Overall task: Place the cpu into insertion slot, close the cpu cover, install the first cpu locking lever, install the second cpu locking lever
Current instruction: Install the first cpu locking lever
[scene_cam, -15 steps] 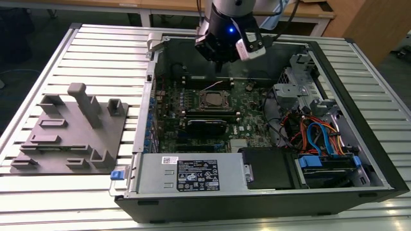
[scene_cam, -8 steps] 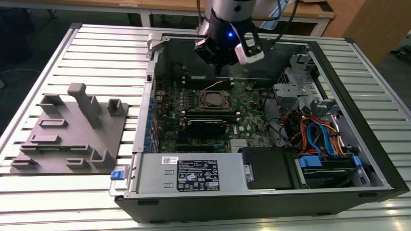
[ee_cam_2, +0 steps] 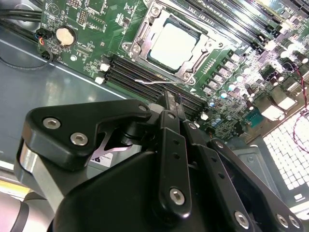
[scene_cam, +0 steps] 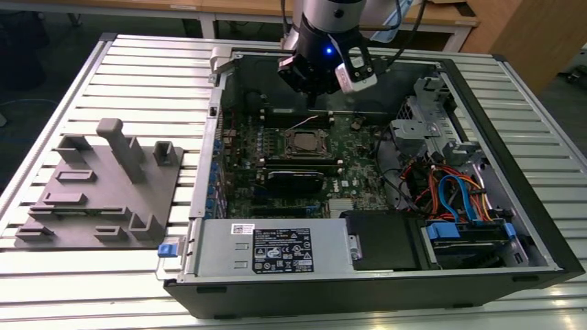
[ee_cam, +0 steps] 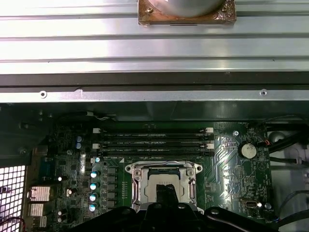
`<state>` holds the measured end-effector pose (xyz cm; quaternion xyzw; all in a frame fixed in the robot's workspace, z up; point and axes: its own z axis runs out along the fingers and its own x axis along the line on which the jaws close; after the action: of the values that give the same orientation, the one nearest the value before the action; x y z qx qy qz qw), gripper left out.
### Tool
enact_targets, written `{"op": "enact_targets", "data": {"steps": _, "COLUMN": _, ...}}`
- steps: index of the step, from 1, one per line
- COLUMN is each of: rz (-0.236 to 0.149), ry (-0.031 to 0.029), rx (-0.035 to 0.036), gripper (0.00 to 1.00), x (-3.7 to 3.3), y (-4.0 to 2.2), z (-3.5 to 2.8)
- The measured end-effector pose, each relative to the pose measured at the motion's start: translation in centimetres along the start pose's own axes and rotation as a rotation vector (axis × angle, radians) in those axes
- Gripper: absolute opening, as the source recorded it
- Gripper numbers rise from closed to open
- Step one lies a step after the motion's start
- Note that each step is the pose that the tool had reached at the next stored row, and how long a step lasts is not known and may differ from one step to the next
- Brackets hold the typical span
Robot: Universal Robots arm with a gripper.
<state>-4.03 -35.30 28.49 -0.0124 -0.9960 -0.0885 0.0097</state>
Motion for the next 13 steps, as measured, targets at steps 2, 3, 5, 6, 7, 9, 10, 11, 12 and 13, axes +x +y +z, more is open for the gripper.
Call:
{"op": "enact_targets", "data": {"steps": 2, "rz": 0.000, "ry": 0.0000, "rx": 0.0000, "gripper": 0.11, "x": 0.00, "y": 0.00, "z": 0.01}}
{"op": "enact_targets", "data": {"steps": 3, "rz": 0.000, "ry": 0.0000, "rx": -0.0001, "gripper": 0.11, "x": 0.00, "y": 0.00, "z": 0.01}}
{"op": "enact_targets", "data": {"steps": 5, "rz": 0.000, "ry": 0.0000, "rx": -0.0001, "gripper": 0.11, "x": 0.00, "y": 0.00, "z": 0.01}}
{"op": "enact_targets", "data": {"steps": 6, "rz": 0.000, "ry": -0.0005, "rx": -0.0002, "gripper": 0.11, "x": 0.00, "y": -0.01, "z": 0.03}}
{"op": "enact_targets", "data": {"steps": 7, "rz": 0.000, "ry": -0.0016, "rx": -0.0007, "gripper": 0.11, "x": 0.00, "y": -0.01, "z": 0.09}}
{"op": "enact_targets", "data": {"steps": 9, "rz": 0.000, "ry": -0.0019, "rx": -0.0022, "gripper": 0.11, "x": 0.00, "y": -0.05, "z": 0.28}}
{"op": "enact_targets", "data": {"steps": 10, "rz": 0.000, "ry": -0.0018, "rx": -0.0050, "gripper": 0.11, "x": 0.00, "y": -0.08, "z": 0.43}}
{"op": "enact_targets", "data": {"steps": 11, "rz": 0.000, "ry": -0.0017, "rx": -0.0080, "gripper": 0.11, "x": 0.00, "y": -0.10, "z": 0.59}}
{"op": "enact_targets", "data": {"steps": 12, "rz": 0.000, "ry": -0.0017, "rx": -0.0100, "gripper": 0.11, "x": 0.00, "y": -0.14, "z": 0.78}}
{"op": "enact_targets", "data": {"steps": 13, "rz": 0.000, "ry": -0.0017, "rx": -0.0105, "gripper": 0.11, "x": -0.01, "y": -0.17, "z": 0.96}}
